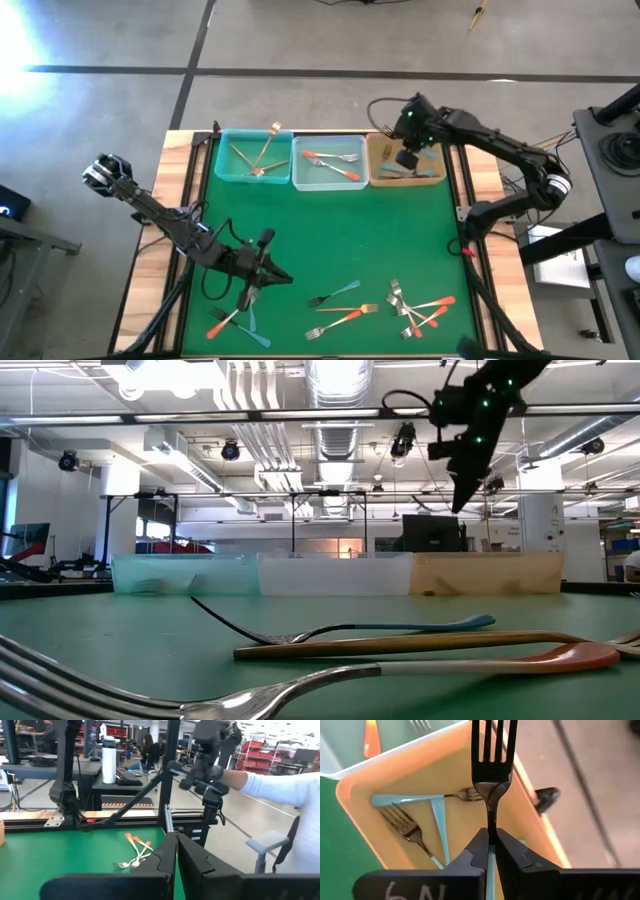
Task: Sort silverware by color (type)
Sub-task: Put the blue fork into the orange bin
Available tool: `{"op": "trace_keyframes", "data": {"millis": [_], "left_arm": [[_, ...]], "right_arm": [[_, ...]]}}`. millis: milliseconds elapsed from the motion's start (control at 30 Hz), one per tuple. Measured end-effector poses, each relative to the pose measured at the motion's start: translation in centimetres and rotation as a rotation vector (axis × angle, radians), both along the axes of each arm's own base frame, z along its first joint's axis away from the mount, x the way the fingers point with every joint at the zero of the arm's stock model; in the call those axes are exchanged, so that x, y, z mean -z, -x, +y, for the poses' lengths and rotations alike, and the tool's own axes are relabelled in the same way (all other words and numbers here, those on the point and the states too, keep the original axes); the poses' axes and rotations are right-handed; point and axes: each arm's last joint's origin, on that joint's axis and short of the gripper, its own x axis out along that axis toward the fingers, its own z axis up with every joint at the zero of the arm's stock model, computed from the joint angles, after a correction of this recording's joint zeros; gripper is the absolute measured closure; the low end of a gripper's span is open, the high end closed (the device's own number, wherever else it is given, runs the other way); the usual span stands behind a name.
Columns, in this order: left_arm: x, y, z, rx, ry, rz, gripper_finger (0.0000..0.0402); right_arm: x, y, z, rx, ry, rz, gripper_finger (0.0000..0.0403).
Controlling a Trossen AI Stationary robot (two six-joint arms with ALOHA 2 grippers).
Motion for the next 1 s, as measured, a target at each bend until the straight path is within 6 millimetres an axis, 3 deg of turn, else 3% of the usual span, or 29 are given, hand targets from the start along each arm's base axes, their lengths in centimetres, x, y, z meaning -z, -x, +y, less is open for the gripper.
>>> {"op": "trace_keyframes", "data": {"millis": [300, 700, 833, 1000], "left_arm": [[-0.1, 0.0, 0.1, -0.041, 0.142, 0.032, 0.0401], [0.0, 0.0, 0.1, -0.016, 0.146, 0.041, 0.0401], [0.1, -0.1, 0.4, -0.098, 0.184, 0.049, 0.0401], [0.5, -0.2, 0.5, -0.162, 0.201, 0.089, 0.0401]], "right_arm": [[2.6, 0.5, -2.2, 0.013, -0.042, -0.023, 0.0373], [0.7, 0.3, -2.0, 0.035, -0.047, -0.049, 0.0318], [1.0, 0.2, -0.5, 0.068, -0.226, -0.070, 0.0316], [2.3, -0.2, 3.4, -0.014, -0.651, -0.109, 0.0322]]}}
